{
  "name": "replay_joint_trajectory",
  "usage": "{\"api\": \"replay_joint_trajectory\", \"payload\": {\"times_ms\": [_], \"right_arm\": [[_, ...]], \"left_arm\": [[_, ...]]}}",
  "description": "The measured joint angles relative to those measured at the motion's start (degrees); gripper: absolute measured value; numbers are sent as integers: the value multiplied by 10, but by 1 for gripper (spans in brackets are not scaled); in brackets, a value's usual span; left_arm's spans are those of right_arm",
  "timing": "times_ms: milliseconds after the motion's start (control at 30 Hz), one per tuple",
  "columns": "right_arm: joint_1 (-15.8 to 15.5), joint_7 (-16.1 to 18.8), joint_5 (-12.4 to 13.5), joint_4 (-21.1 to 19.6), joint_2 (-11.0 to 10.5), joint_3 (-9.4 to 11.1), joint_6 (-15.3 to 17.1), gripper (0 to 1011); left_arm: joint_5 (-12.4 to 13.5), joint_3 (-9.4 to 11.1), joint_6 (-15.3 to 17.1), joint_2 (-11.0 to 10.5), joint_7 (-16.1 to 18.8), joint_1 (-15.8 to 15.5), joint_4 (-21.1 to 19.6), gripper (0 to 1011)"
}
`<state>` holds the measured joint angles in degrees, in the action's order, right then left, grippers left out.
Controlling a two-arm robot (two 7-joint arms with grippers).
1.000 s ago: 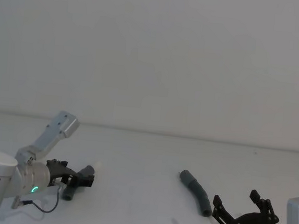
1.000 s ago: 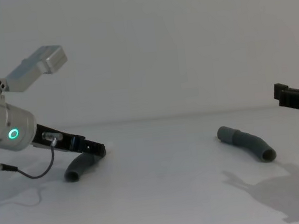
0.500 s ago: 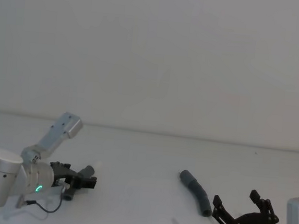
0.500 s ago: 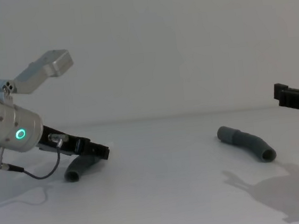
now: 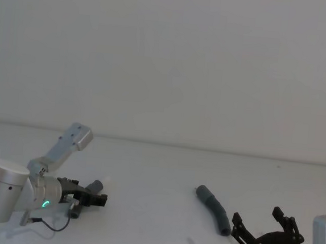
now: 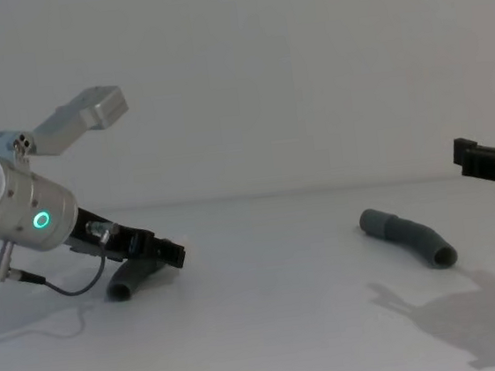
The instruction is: Use both hands to pick up one end of the pipe from the table, align the ends, and insert them.
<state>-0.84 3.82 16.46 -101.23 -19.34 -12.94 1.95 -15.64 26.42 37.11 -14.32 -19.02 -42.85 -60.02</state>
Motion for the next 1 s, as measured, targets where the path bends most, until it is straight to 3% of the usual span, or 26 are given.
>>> {"api": "replay_joint_trajectory", "payload": {"times_ms": [800, 1000], "right_arm": [[0, 0, 0, 0, 0, 0, 0, 1002], [0, 0, 0, 0, 0, 0, 0, 1002]], "left_arm": [[10, -1, -10, 8, -11, -9, 20, 1001], [11, -1, -14, 10, -13, -11, 26, 894]]}}
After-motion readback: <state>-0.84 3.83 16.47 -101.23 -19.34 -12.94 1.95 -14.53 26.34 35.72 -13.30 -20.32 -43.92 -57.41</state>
